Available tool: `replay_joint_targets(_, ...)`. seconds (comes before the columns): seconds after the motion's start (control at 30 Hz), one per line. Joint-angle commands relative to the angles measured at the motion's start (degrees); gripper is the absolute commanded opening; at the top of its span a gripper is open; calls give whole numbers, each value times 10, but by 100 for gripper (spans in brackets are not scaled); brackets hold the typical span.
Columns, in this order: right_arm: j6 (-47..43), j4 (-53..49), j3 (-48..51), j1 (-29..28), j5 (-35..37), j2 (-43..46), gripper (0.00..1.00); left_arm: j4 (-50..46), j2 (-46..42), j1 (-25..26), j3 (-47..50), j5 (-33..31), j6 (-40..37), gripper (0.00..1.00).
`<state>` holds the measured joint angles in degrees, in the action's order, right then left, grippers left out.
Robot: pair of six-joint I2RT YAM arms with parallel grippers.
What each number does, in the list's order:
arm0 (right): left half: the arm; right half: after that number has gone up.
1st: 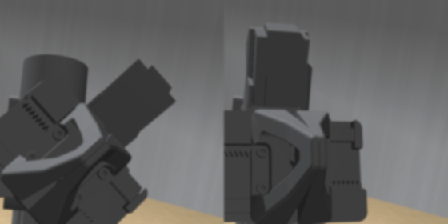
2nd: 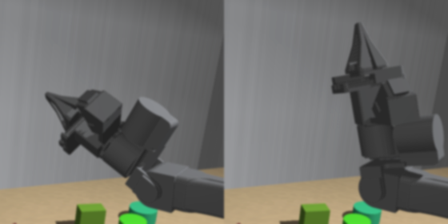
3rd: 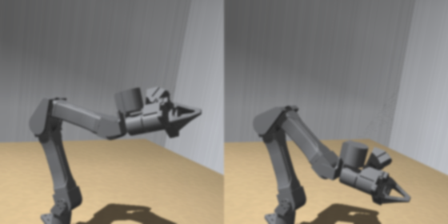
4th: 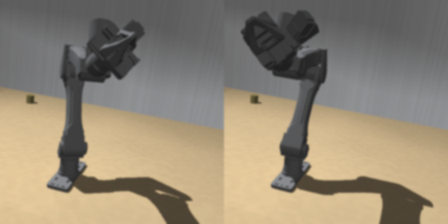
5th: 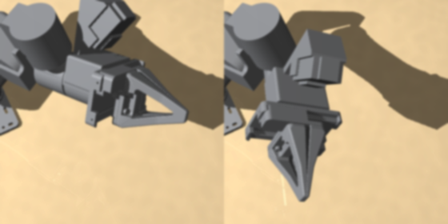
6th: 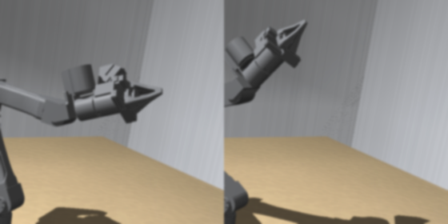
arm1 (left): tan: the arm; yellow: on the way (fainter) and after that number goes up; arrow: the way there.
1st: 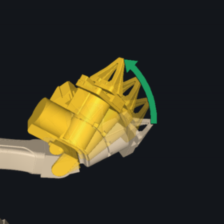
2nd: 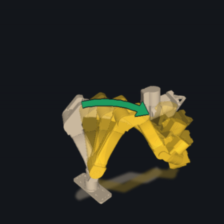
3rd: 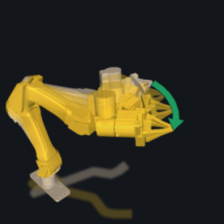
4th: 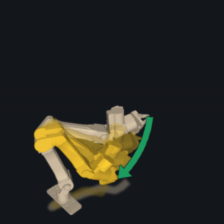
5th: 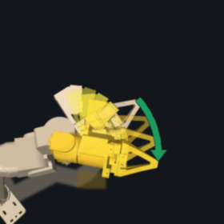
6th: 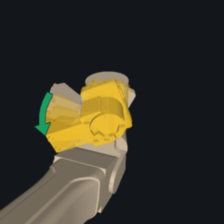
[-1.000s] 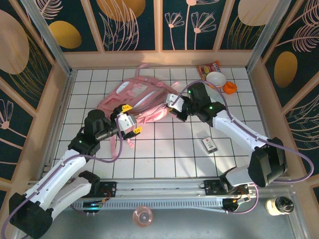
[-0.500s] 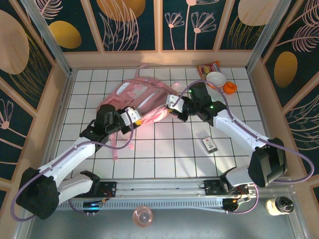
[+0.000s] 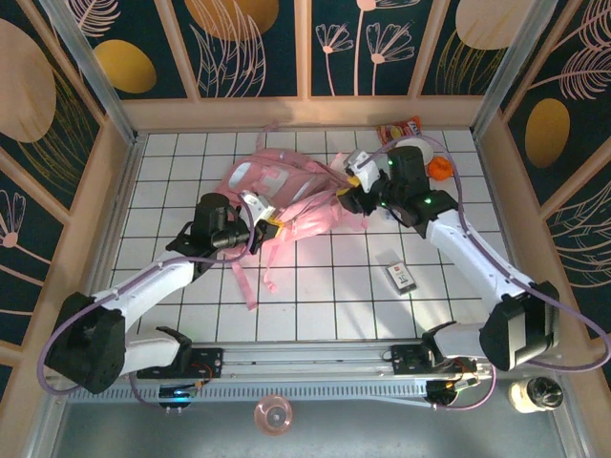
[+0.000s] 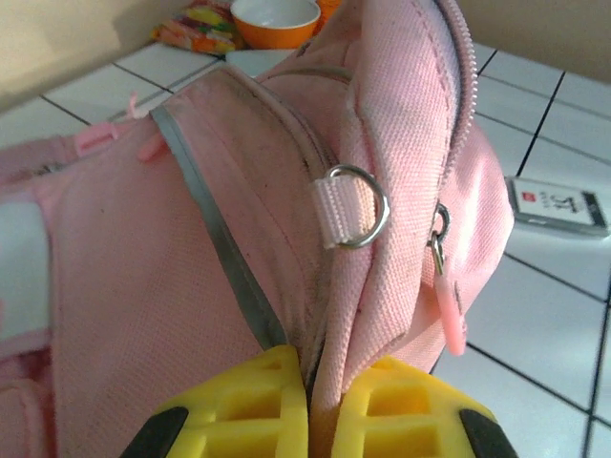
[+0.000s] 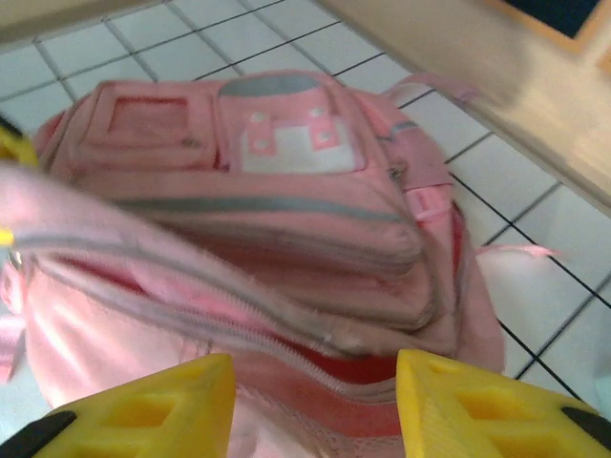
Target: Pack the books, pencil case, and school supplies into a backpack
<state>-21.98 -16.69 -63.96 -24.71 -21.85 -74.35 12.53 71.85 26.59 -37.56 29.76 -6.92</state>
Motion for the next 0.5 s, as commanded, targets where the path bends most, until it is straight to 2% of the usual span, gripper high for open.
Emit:
replay_joint_targets(0.0,206,-38,-25,-30,87,47,47,81,8,0,3,74,139,0)
replay_joint_targets(0.1,337,-58,-10,-98,142,71,44,79,18,0,-6,82,155,0)
replay_joint_targets(0.2,455,-60,6,-168,167,72,40,66,26,1,-18,77,169,0)
replay_joint_targets(0.27,498,-71,0,-213,213,57,39,54,32,0,-29,82,170,0)
replay_joint_targets(0.47,540,-101,-39,-276,302,-20,40,50,47,0,-47,90,197,0)
